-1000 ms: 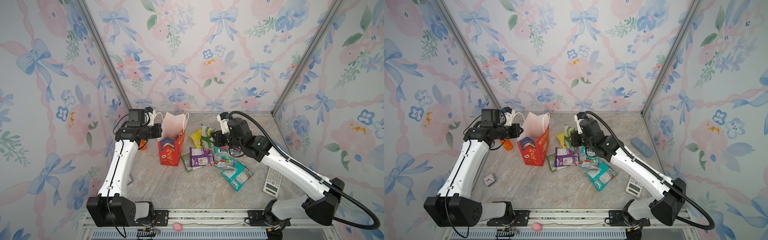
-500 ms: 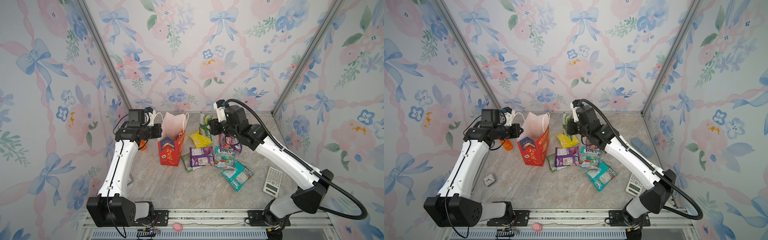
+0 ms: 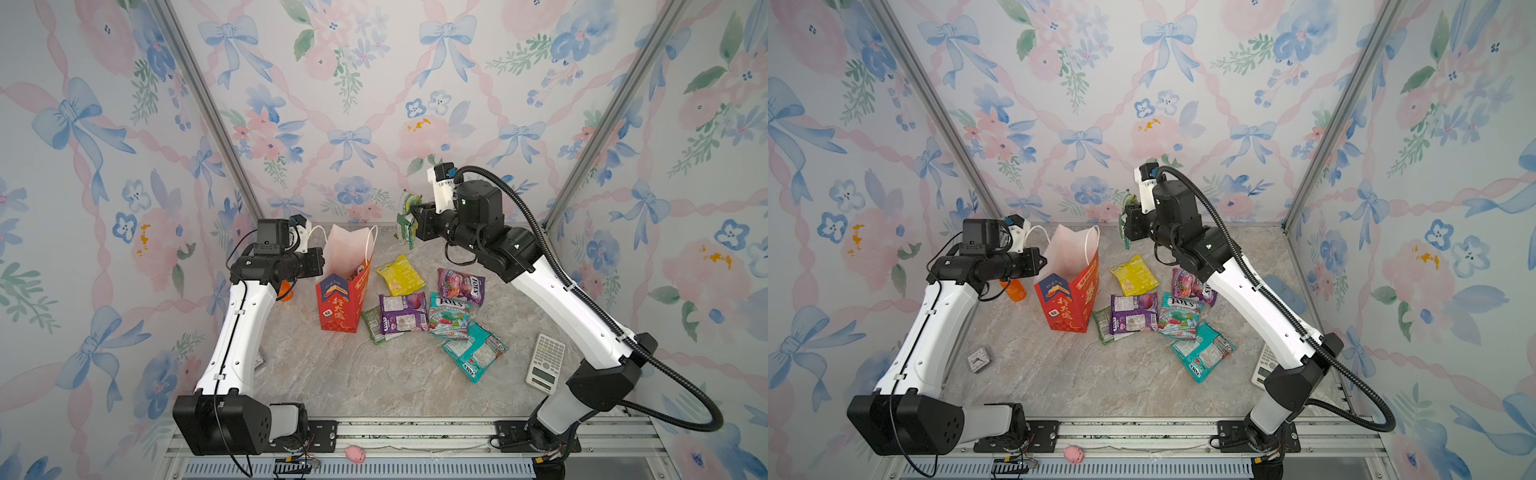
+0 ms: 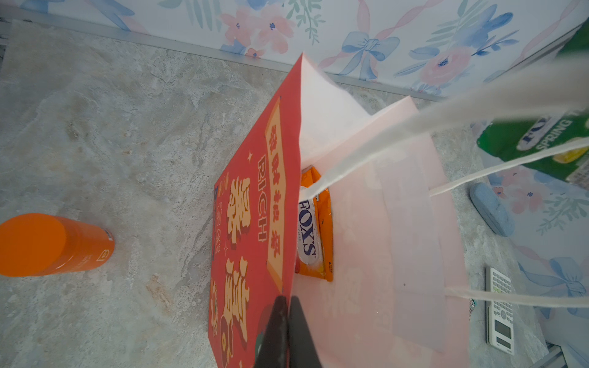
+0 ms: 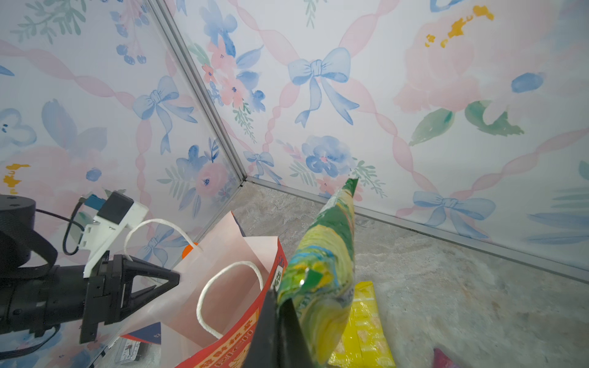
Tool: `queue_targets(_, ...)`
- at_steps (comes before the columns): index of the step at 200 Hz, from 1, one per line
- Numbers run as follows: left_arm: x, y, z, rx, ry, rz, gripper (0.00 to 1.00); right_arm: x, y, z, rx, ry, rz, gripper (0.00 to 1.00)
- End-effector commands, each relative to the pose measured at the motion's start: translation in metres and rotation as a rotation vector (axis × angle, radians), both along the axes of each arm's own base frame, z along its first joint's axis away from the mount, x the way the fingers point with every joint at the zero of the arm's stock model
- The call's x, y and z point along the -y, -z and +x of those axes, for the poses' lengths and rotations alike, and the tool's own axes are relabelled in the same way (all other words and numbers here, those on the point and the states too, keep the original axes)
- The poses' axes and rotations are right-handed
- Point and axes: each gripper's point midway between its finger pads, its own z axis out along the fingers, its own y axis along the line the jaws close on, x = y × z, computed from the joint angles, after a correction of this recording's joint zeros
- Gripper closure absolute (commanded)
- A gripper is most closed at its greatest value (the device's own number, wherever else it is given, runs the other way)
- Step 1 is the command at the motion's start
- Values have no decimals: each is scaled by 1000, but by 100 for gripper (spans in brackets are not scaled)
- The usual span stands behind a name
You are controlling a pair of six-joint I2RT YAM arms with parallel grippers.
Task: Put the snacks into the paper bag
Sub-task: 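Lift the green packet with the right gripper and carry it toward the bag, then lower the green packet into the bag held by the left gripper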
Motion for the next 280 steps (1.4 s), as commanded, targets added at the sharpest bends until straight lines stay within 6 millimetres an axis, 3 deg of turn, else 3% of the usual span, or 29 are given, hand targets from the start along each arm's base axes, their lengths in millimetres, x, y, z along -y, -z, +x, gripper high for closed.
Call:
queue_targets(1, 4, -1, -3, 1, 20, -17, 100, -9, -50, -7, 134, -26, 57, 100)
queue_targets(64, 5, 1, -4, -5, 19, -23, 100, -37, -97, -16, 266, -75, 91, 100)
queue_targets(140, 5, 0, -5, -3, 21, -25, 100, -94, -114, -25, 316, -203, 147, 100)
queue_targets(177, 5, 0, -6, -2, 21, -23, 100, -117, -101, -36, 288, -252, 138, 100)
queue_targets(197, 5, 1, -6, -3, 20, -25, 100, -125, -83, -37, 242, -272, 113, 100)
queue_targets(280, 4, -1, -7, 6, 17, -15, 100, -120, -32, -45, 118, -287, 38, 100)
